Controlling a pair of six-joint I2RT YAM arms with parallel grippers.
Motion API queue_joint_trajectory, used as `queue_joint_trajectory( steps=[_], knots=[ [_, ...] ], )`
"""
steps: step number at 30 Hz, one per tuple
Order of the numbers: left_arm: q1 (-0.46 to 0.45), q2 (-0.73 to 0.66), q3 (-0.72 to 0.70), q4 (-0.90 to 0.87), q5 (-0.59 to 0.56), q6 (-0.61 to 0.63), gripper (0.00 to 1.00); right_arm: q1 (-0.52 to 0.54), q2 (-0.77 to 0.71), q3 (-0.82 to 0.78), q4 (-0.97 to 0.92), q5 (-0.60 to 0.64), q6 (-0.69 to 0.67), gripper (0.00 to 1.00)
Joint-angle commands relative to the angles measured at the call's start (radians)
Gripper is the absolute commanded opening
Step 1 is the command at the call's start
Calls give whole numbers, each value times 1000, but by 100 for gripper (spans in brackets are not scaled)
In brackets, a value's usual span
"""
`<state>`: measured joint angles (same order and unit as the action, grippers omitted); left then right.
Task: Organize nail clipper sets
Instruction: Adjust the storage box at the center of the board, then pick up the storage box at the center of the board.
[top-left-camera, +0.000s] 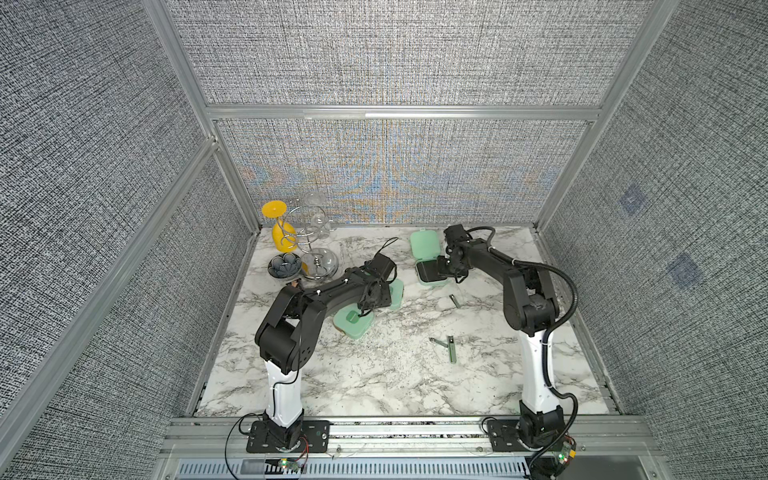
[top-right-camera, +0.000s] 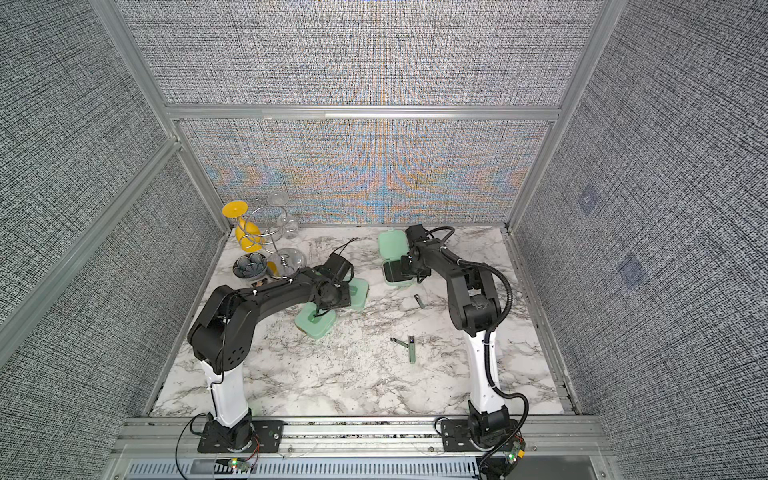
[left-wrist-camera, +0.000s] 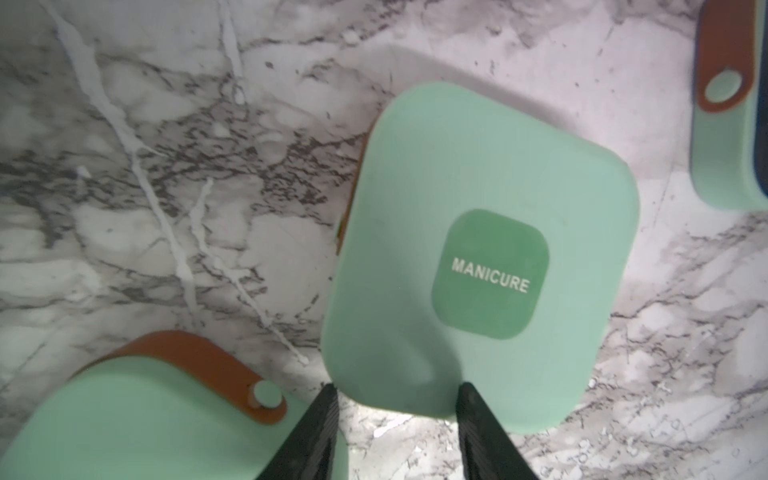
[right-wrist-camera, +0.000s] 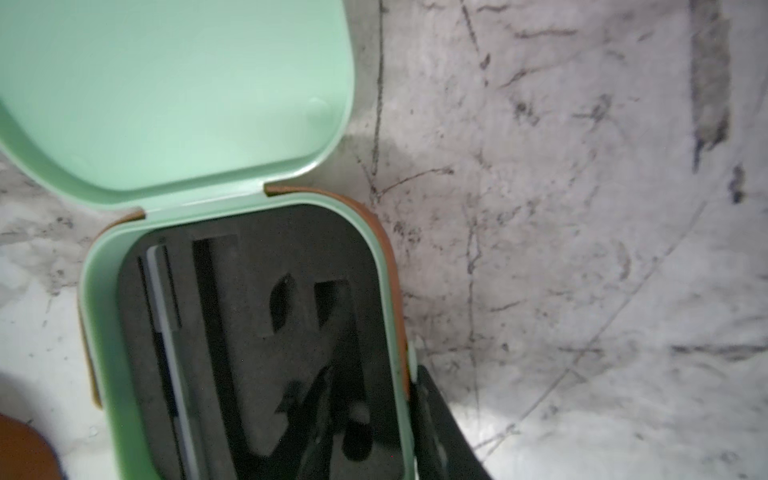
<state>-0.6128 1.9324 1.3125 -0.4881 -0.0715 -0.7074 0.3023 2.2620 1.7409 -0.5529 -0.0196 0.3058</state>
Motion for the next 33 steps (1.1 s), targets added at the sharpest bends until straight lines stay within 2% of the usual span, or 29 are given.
queue_joint_trajectory(
  steps=[1, 7, 11, 23, 33],
  knots=[
    [17, -9, 1, 11, 2, 17, 48, 26, -9, -50, -88, -6, 62, 32],
    [36, -52, -26, 14, 4, 28, 48, 80, -89, -185, -60, 44, 133, 33],
    [42, -84, -45, 10, 11, 37, 48, 83, -140, -253, -26, 45, 165, 39],
    [43, -172, -58, -10, 11, 60, 48, 80, -207, -161, -83, 106, 138, 41],
    [44, -204, -72, -13, 10, 62, 48, 60, -138, -112, -101, 125, 115, 34]
  ],
)
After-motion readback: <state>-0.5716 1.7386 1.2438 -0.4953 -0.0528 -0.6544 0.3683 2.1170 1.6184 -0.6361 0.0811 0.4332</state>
